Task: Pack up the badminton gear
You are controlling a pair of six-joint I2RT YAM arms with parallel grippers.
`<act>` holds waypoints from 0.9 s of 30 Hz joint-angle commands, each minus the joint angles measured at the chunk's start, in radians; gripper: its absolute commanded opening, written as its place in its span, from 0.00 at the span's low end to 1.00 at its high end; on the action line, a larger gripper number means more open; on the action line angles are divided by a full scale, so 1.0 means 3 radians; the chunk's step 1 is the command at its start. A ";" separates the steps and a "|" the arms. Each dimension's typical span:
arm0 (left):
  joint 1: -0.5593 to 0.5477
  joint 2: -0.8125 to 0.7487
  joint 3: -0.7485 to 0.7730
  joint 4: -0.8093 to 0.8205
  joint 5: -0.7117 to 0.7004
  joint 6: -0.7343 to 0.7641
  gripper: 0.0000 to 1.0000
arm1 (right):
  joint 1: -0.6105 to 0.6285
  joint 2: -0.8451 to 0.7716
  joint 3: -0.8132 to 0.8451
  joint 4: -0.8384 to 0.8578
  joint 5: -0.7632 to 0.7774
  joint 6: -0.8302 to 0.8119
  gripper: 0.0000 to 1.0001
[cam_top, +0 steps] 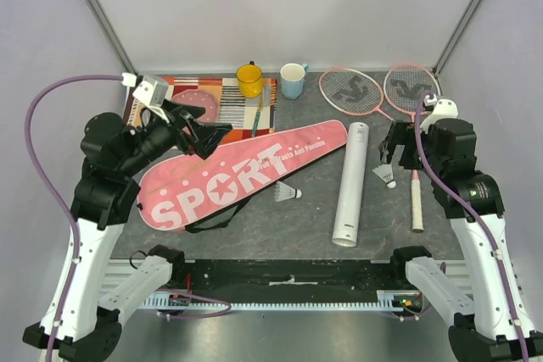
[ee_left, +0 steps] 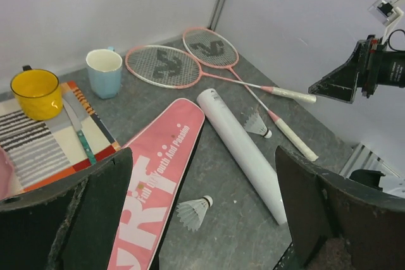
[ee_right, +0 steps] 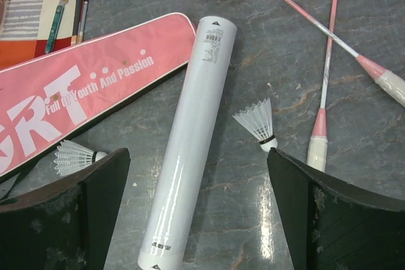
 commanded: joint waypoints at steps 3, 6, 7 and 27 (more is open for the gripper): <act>0.0007 0.0259 0.0109 -0.0249 0.0319 -0.0130 0.99 | -0.0014 0.0217 -0.0268 0.0005 -0.0340 0.0266 0.98; 0.0002 0.0305 0.0042 -0.0249 0.0411 -0.0227 0.99 | -0.0004 0.0365 -0.0605 0.0224 -0.0551 0.0470 0.98; 0.0007 0.0316 0.0002 -0.0249 0.0457 -0.0268 0.99 | -0.0004 0.0386 -0.0687 0.0372 -0.0536 0.0557 0.98; -0.0095 0.0198 -0.0714 -0.0141 0.0795 -0.0642 0.99 | 0.0426 0.1566 -0.1275 0.1473 -0.0061 0.1242 0.97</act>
